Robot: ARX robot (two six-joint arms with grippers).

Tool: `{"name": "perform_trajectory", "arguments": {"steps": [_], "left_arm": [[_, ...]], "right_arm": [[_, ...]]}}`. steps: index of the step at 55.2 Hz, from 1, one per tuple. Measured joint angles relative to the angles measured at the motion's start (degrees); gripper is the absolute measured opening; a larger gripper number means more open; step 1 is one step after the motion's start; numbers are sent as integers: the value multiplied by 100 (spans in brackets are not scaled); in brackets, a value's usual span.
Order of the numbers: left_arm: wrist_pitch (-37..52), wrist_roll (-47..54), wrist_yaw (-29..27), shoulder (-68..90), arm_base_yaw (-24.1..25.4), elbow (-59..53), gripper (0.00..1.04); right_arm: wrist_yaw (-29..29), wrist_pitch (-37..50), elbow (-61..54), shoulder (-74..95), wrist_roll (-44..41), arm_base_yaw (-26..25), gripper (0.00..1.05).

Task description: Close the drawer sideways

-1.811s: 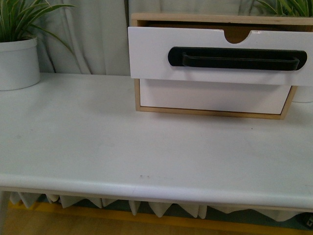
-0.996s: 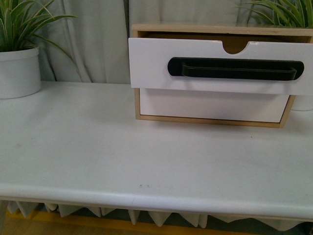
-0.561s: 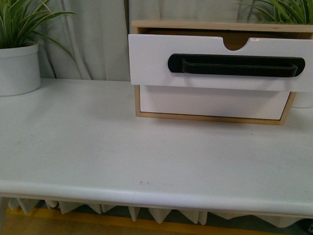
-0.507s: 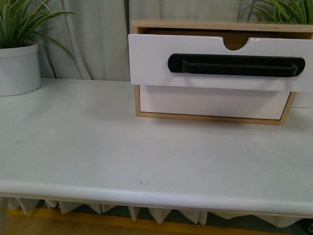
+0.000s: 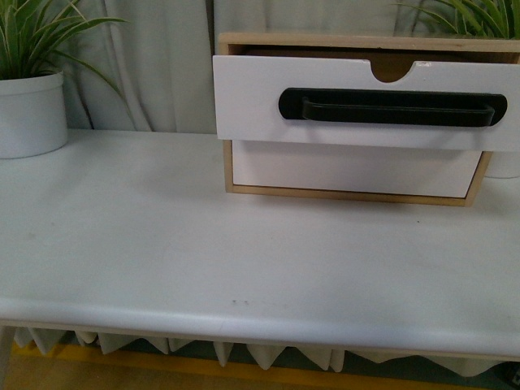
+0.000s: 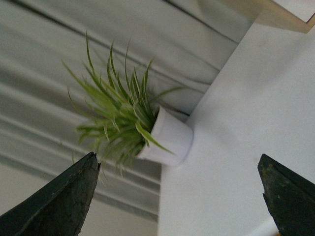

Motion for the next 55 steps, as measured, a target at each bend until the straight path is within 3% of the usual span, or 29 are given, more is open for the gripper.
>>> {"name": "perform_trajectory", "arguments": {"steps": [9,18,30,55], "left_arm": [[960,1676,1152,1493,39,487,98],[1080,2551,1663,2380,-214,973,98],[1156,3150,1768,3386,-649,1613,98],[1403,3314,1484,5134,-1366,3106,98]], "right_arm": [[31,-15,761,837,-1886,28,95],[4,-127,1401,1460,-2752,52,95],[-85,-273,2223,2273,-3211,13,95],[-168,-299,2981,3353,-3464,20,95]]}}
